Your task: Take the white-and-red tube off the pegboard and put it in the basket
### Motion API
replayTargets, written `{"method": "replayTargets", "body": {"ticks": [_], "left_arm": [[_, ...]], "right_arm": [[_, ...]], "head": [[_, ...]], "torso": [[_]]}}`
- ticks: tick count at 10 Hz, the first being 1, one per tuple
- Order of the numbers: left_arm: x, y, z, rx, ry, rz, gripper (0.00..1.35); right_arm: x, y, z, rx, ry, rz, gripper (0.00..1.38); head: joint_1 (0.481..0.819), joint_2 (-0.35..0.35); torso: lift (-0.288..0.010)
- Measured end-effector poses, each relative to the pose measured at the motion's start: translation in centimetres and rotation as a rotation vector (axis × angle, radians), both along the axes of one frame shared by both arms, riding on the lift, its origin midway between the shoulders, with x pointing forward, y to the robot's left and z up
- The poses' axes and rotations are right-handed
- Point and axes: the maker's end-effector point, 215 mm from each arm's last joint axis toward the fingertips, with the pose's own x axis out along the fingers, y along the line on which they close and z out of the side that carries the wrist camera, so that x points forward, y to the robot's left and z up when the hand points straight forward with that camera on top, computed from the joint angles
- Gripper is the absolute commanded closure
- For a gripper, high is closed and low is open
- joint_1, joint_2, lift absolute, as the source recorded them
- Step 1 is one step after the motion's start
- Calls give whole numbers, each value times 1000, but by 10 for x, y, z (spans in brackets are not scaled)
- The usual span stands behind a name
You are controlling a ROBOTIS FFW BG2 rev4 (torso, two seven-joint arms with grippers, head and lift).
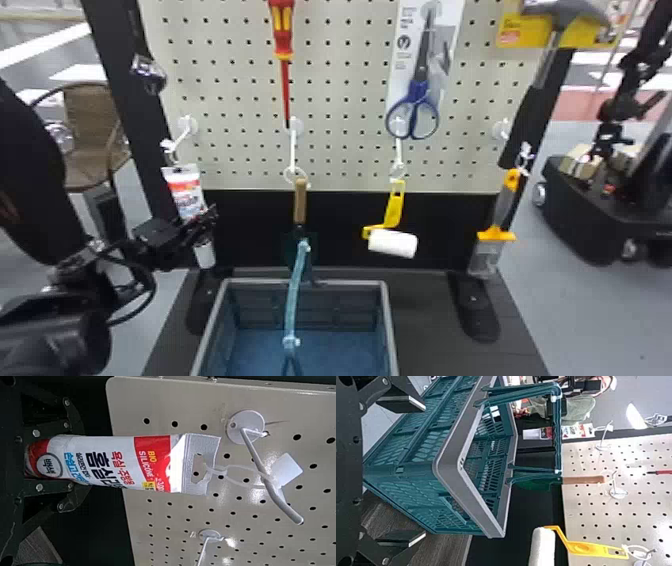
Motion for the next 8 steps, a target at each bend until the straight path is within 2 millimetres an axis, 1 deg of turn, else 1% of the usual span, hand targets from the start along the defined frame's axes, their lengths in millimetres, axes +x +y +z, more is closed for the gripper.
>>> {"method": "replayTargets", "body": {"ticks": [4, 8], "left_arm": [[-1, -2, 2, 1, -6, -4, 1069], [-3, -1, 18, 24, -44, 17, 1069]], "right_arm": [[0, 0, 0, 0, 0, 0, 179], [-1, 0, -2, -1, 7, 0, 179]], "head": [[549, 0], [549, 0]], "torso": [[-100], [-100]]}}
